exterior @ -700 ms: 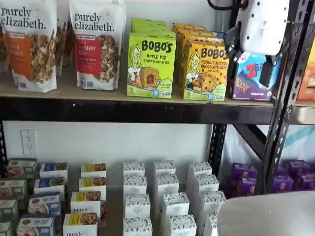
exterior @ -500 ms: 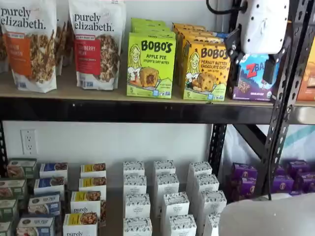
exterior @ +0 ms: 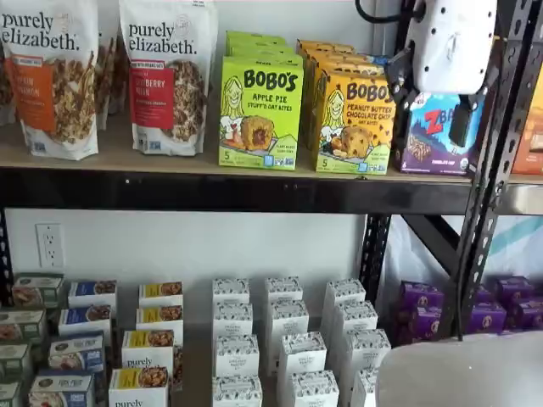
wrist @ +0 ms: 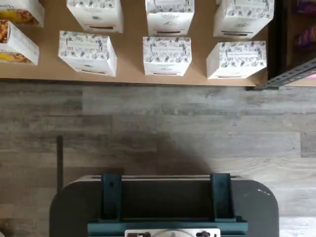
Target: Pick up the orange box on the top shelf, the fifth box from the left
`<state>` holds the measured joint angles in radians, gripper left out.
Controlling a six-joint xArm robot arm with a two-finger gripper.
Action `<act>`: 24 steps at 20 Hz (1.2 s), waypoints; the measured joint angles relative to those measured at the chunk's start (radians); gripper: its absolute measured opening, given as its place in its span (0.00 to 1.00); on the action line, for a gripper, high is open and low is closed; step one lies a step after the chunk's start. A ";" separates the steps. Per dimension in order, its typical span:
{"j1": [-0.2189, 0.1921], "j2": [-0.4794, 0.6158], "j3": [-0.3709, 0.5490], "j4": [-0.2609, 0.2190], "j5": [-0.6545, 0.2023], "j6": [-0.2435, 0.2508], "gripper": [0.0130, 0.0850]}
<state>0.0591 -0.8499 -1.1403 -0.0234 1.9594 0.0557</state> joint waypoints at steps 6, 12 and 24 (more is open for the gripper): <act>0.004 0.022 0.004 -0.004 -0.053 0.003 1.00; -0.007 0.054 0.002 -0.003 -0.141 -0.002 1.00; -0.033 0.224 -0.098 -0.005 -0.312 -0.022 1.00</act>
<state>0.0258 -0.6259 -1.2385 -0.0281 1.6474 0.0334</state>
